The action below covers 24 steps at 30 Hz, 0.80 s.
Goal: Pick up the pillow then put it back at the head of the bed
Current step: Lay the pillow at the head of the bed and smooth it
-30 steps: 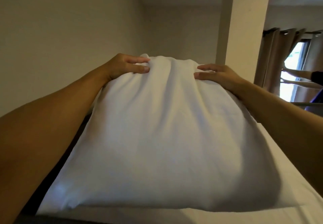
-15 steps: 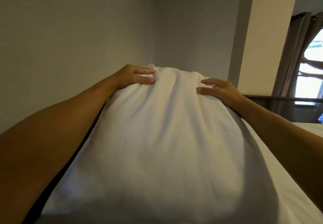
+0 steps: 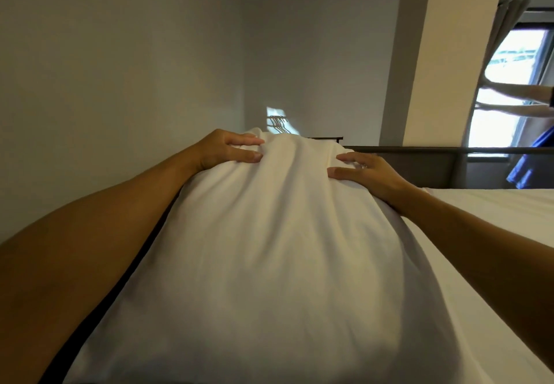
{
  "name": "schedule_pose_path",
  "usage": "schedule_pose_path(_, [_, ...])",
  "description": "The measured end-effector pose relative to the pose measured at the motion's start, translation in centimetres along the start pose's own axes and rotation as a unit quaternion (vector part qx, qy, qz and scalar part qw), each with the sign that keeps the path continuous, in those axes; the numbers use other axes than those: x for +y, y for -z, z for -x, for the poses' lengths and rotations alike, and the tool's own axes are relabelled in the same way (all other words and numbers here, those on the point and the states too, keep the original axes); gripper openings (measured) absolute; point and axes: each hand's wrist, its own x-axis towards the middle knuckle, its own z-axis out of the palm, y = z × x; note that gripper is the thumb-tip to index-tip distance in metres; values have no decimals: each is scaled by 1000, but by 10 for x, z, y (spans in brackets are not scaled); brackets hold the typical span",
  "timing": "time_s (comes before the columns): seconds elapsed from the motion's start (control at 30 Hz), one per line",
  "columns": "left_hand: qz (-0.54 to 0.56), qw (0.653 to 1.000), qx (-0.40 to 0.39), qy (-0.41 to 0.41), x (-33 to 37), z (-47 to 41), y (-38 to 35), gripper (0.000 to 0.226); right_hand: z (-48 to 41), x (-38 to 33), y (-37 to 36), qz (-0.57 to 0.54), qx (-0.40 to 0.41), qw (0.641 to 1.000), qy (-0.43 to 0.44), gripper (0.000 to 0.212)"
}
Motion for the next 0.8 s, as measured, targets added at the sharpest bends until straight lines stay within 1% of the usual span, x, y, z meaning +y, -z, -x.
schedule_pose_path(0.13, [-12, 1000, -9, 10, -25, -7, -4, 69, -9, 10, -14, 6, 1, 1000, -10, 64])
schedule_pose_path(0.2, [-12, 1000, -3, 12, -37, -6, -10, 61, -13, 15, -21, 15, 0, 1000, -13, 64])
schedule_pose_path(0.27, [23, 1000, -6, 21, -50, -3, -19, 49, -14, 21, -29, 19, -4, 1000, -24, 66])
schedule_pose_path(0.37, [59, 997, -12, 49, -70, 9, -34, 44, -11, 34, -45, 29, -20, 999, -40, 66])
schedule_pose_path(0.5, [67, 994, -13, 82, -93, 21, -50, 39, -8, 53, -63, 56, -40, 997, -43, 64])
schedule_pose_path(0.63, [76, 993, -3, 87, -95, 22, -55, 36, -7, 59, -65, 67, -43, 995, -54, 66])
schedule_pose_path(0.8, [63, 995, 1, 77, -84, 18, -41, 36, -8, 46, -60, 45, -21, 998, -45, 65])
